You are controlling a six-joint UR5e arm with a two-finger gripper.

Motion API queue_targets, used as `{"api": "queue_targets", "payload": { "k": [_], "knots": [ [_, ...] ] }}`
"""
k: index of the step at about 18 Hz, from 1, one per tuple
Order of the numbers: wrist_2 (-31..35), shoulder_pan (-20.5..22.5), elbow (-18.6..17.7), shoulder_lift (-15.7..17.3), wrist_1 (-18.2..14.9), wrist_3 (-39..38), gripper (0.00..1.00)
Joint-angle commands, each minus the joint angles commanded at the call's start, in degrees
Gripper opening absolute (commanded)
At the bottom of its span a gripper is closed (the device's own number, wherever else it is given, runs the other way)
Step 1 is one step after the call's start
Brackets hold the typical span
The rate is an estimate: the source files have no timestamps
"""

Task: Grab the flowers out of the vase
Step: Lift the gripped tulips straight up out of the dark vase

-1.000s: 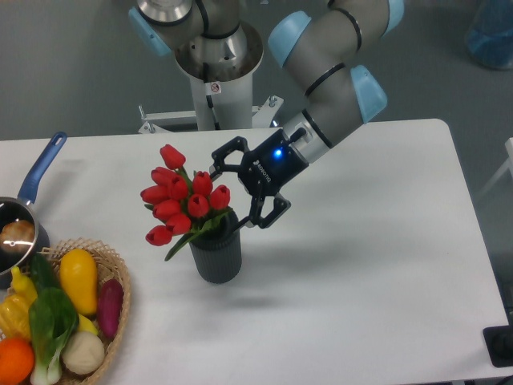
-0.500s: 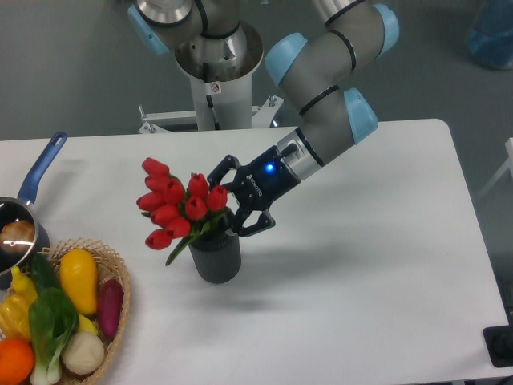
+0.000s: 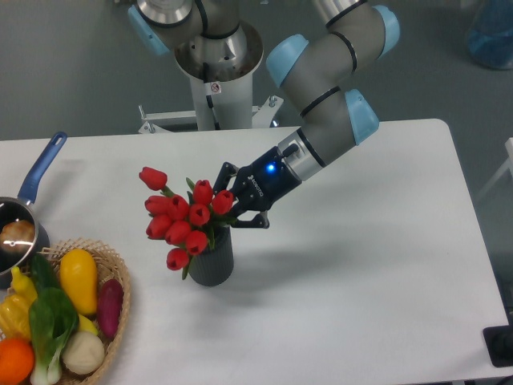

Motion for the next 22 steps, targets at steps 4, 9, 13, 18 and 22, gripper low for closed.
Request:
{"api": "queue_targets", "payload": {
  "k": [4,9,13,18,22],
  "knots": [
    [-2.8,-0.35,-2.03,3.69,-1.31,-0.53,0.0],
    [-7.99,-0.35,-0.54,6.34,-2.37,-6.05,0.0],
    [-11.59,-0.26,1.66,6.86,-2.29,-8.96,0.0],
    [-15.12,1.31,4.21,7.04,-2.02,-12.92,0.0],
    [-14.77,2.81,4.48,8.27,-2.2,-13.01,0.0]
  ]
}}
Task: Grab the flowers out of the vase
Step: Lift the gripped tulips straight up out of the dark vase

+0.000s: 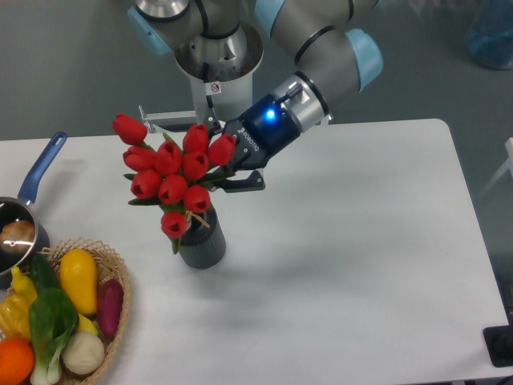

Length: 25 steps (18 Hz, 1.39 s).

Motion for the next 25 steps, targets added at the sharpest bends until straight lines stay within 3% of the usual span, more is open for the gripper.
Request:
{"api": "queue_targets", "payload": {
  "k": [17,21,25],
  "knots": [
    [0.44,1.23,0.35,4.66,-0.27,-5.27,0.0],
    [0.79,4.48,0.61,3.96,0.61,-4.57,0.0],
    [4.03,7.99,1.05,1.42,5.0,-3.69,0.0]
  ]
}}
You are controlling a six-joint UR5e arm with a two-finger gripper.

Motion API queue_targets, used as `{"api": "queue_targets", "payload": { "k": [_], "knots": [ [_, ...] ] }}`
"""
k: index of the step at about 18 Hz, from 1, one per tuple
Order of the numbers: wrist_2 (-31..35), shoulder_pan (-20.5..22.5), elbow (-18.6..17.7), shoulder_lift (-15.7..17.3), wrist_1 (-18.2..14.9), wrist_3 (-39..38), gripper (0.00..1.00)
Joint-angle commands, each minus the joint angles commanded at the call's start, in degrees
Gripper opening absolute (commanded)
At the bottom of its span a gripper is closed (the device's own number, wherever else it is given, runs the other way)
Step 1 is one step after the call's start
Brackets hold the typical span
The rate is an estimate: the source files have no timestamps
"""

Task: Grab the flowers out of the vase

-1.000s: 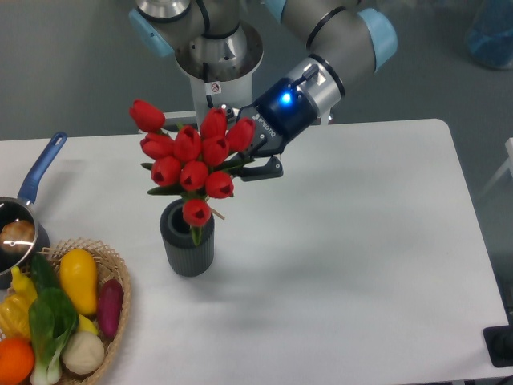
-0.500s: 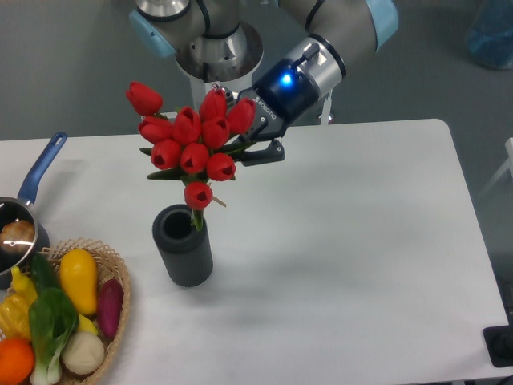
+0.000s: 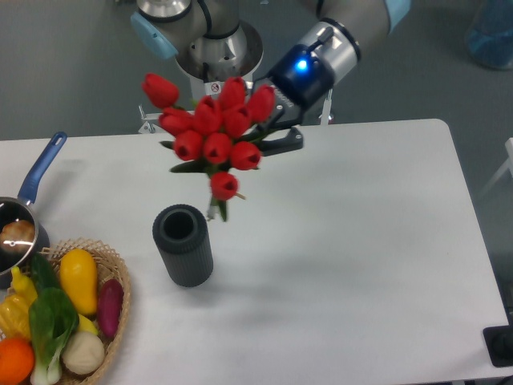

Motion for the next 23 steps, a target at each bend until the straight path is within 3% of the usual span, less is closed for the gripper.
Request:
{"api": "queue_targets", "payload": {
  "k": [5,9,15,23],
  "knots": [
    [7.04,0.54,3.25,-6.86,5.63,3.07,0.0],
    [16.32,0.98,6.23,-8.35,8.62,5.01,0.0],
    [27.84,0.19,9.84,-9.33,8.89,5.45,0.03],
    [55.53,-7.98,15.12,-15.74,8.62,5.8,0.03]
  ]
}}
